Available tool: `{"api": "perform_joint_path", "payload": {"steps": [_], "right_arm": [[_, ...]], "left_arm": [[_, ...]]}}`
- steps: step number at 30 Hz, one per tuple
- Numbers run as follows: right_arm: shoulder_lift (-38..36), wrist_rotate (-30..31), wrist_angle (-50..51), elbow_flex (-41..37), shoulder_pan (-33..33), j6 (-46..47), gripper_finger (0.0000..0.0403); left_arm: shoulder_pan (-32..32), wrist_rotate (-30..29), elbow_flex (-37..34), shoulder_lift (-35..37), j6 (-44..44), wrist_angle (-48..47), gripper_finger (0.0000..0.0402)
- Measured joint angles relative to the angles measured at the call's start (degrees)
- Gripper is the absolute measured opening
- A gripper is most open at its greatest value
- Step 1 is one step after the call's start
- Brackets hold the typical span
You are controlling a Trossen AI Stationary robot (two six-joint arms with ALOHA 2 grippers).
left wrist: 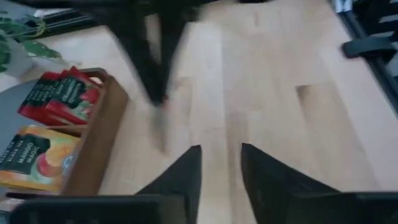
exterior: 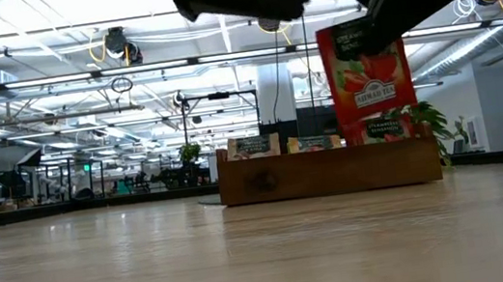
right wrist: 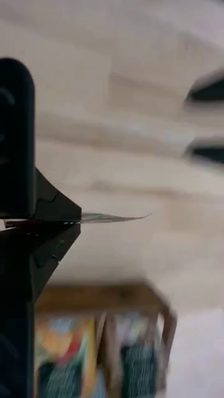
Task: Pick & Place Tea
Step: Put the red tea bag into the middle wooden organizer
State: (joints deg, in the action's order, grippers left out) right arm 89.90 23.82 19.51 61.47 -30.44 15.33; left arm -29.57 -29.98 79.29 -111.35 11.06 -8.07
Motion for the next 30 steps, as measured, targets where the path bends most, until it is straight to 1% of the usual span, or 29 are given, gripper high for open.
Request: {"api": "perform_joint_path", "payload": {"steps": [3, 6, 9, 12, 15, 16, 19, 21, 25, 27, 30], "right_arm": [[-3.7, 3.1, 3.5, -1.7, 0.2, 0.4, 0.0001], [-9.5, 4.5, 2.1, -6.3, 0.8, -0.5, 0.0001], [-16.5, 6.4, -0.4, -12.6, 2.3, -1.2, 0.0], [-23.6, 6.3, -4.5, -19.6, 5.4, -1.2, 0.0], [-28.6, 5.9, -11.8, -27.3, 9.0, -1.2, 0.0], [-29.7, 4.9, -14.5, -29.7, 10.3, -1.5, 0.0], [-30.6, 0.0, -21.5, -34.8, 14.0, -2.7, 0.0], [-30.6, -1.6, -23.8, -36.6, 15.8, -3.2, 0.0], [-30.0, -3.7, -22.9, -37.1, 18.3, -6.0, 0.0], [-30.0, -5.6, -23.3, -37.0, 19.4, -8.2, 0.0], [-30.0, -9.4, -22.9, -37.0, 21.6, -9.0, 0.0]], "left_arm": [[-1.3, 0.0, 0.0, 0.4, 1.0, -0.7, 0.0146], [-2.7, 0.6, 0.0, 0.7, 1.3, -2.4, 0.0166], [-4.1, 1.2, 0.0, 0.7, 1.6, -3.7, 0.0171], [-4.9, 1.3, 0.0, 0.7, 1.5, -3.7, 0.0172], [-5.0, 1.2, 0.0, 0.7, 1.5, -3.8, 0.0172], [-4.9, 1.2, 0.0, 0.7, 1.5, -3.8, 0.0172], [-4.4, 1.0, 0.0, 0.7, 1.5, -3.8, 0.0172], [-4.0, 1.0, 0.0, 0.7, 1.5, -3.8, 0.0172], [-3.3, 1.0, 0.0, 0.7, 1.6, -3.9, 0.0172], [-3.1, 1.0, 0.0, 0.7, 1.7, -3.9, 0.0173], [-2.9, 1.0, 0.0, 0.7, 1.7, -4.1, 0.0173]]}}
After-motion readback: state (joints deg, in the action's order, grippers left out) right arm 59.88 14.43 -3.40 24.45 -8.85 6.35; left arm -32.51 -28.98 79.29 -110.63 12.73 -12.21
